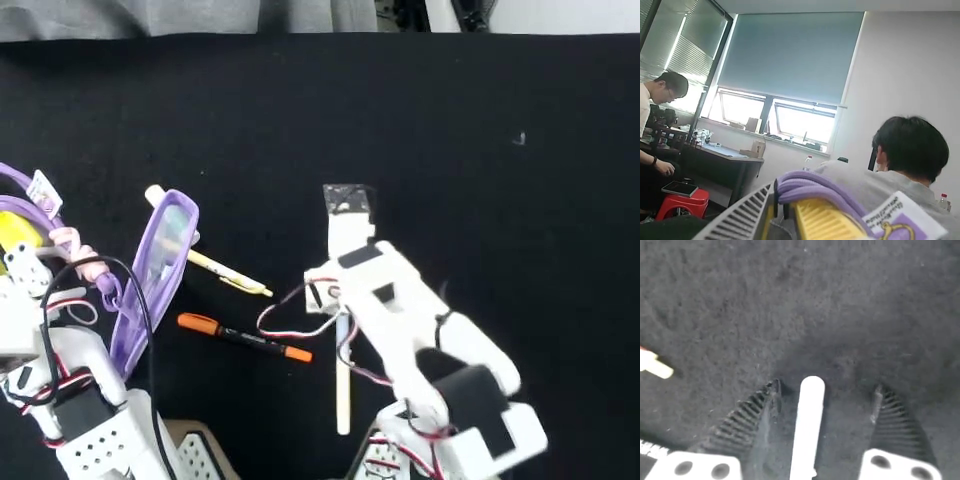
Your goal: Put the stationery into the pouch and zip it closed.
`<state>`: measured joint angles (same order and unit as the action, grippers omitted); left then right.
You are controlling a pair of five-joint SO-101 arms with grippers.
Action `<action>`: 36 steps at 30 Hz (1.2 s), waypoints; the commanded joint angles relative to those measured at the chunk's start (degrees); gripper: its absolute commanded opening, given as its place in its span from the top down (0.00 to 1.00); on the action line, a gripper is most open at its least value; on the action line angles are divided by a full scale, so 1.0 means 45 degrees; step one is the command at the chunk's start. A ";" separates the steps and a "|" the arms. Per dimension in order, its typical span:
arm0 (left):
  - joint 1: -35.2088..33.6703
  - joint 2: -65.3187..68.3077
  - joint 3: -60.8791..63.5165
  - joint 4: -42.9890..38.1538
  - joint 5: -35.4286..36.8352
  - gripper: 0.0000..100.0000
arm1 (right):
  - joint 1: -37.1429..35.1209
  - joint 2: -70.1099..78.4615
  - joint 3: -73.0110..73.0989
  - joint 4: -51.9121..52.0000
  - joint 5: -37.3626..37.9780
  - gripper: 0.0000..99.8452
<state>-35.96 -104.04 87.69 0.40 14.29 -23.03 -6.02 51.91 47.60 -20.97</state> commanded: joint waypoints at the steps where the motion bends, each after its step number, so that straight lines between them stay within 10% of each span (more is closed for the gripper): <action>1: -0.0029 -0.0059 -0.0088 -0.0215 0.0078 0.97 | -0.0137 0.1084 -0.1006 0.0254 -0.0020 0.86; 36: -0.0010 -0.0059 -0.0068 -0.0195 0.0078 0.97 | -0.0352 -0.3057 -0.0674 0.0508 0.1758 0.98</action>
<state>-35.96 -103.96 87.69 0.40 14.29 -25.41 -17.27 55.25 49.71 -16.13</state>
